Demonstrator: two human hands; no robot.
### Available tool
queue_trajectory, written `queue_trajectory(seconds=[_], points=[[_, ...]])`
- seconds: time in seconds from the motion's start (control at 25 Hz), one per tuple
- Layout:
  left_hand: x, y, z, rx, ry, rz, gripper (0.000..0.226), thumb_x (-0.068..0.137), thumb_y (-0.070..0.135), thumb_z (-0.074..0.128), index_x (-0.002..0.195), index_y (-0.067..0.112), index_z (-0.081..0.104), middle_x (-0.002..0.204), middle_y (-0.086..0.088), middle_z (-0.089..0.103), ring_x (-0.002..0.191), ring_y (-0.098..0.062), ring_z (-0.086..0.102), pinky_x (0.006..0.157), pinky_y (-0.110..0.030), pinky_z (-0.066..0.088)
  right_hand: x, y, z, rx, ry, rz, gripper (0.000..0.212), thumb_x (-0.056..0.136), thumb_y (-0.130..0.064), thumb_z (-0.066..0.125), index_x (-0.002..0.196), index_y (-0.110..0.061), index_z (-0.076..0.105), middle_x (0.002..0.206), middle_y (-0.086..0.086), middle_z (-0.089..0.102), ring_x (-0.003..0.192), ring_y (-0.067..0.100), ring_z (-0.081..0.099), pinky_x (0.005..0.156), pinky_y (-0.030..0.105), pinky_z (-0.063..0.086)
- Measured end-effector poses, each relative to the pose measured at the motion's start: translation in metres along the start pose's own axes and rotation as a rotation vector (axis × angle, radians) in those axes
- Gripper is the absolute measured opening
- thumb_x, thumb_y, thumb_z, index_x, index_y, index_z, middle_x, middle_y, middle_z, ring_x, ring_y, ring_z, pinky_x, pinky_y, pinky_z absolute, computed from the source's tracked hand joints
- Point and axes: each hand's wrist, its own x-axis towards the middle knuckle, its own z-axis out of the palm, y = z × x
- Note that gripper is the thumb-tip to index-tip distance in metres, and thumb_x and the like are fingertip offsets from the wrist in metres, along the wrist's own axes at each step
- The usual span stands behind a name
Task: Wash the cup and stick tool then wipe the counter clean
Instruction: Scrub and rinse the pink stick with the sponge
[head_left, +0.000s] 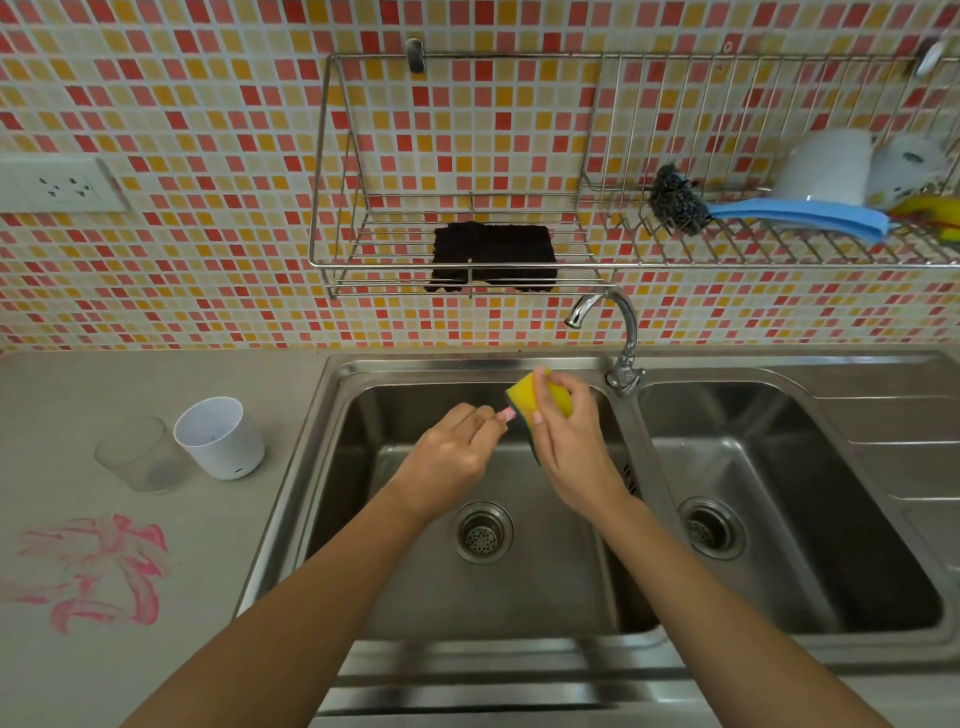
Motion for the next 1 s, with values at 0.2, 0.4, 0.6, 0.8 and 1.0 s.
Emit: queue_trajectory(seconds=[0.2, 0.4, 0.6, 0.8, 1.0], points=[[0.002, -0.004, 0.022, -0.006, -0.062, -0.072, 0.013, 0.081, 0.004, 0.068, 0.094, -0.001, 0.068, 0.083, -0.014, 0.069, 0.072, -0.024, 0.064, 0.066, -0.032, 0.058, 0.014, 0.046, 0.009, 0.093, 0.0, 0.281, 0.05, 0.099, -0.021, 0.034, 0.147, -0.01, 0.024, 0.136, 0.018, 0.027, 0.122, 0.029, 0.038, 0.105, 0.031, 0.029], [0.01, -0.016, 0.038, -0.015, -0.06, -0.168, 0.017, 0.086, 0.009, 0.054, 0.077, 0.001, 0.066, 0.063, -0.008, 0.062, 0.053, -0.021, 0.054, 0.048, -0.03, 0.048, 0.018, 0.118, 0.019, -0.017, -0.219, 0.501, 0.046, 0.101, -0.021, 0.03, 0.146, -0.011, 0.029, 0.152, 0.03, -0.01, 0.142, 0.043, 0.003, 0.116, 0.037, 0.014], [0.017, -0.023, 0.05, 0.008, -0.07, -0.22, 0.018, 0.085, 0.01, 0.054, 0.074, 0.001, 0.065, 0.06, -0.008, 0.062, 0.049, -0.021, 0.054, 0.042, -0.029, 0.045, 0.042, 0.157, 0.026, -0.054, -0.312, 0.47, 0.048, 0.1, -0.026, 0.03, 0.145, -0.009, 0.03, 0.152, 0.029, -0.014, 0.142, 0.046, -0.003, 0.116, 0.039, 0.008], [0.026, -0.022, 0.064, -0.105, -0.144, -0.4, 0.025, 0.087, 0.019, 0.052, 0.073, 0.003, 0.065, 0.056, -0.007, 0.06, 0.045, -0.02, 0.053, 0.038, -0.028, 0.046, 0.027, 0.143, 0.036, -0.135, -0.237, 0.319, 0.05, 0.099, -0.034, 0.028, 0.146, -0.016, 0.031, 0.157, 0.016, -0.003, 0.141, 0.034, 0.018, 0.115, 0.044, 0.021], [0.056, -0.009, 0.087, -0.523, -0.22, -1.01, 0.014, 0.083, 0.022, 0.069, 0.085, 0.008, 0.071, 0.076, -0.003, 0.072, 0.065, -0.013, 0.064, 0.066, -0.025, 0.05, 0.017, 0.101, 0.028, 0.164, 0.083, 0.239, 0.06, 0.095, -0.042, 0.021, 0.147, -0.012, 0.026, 0.138, 0.02, 0.027, 0.122, 0.014, 0.028, 0.105, 0.024, 0.023]])
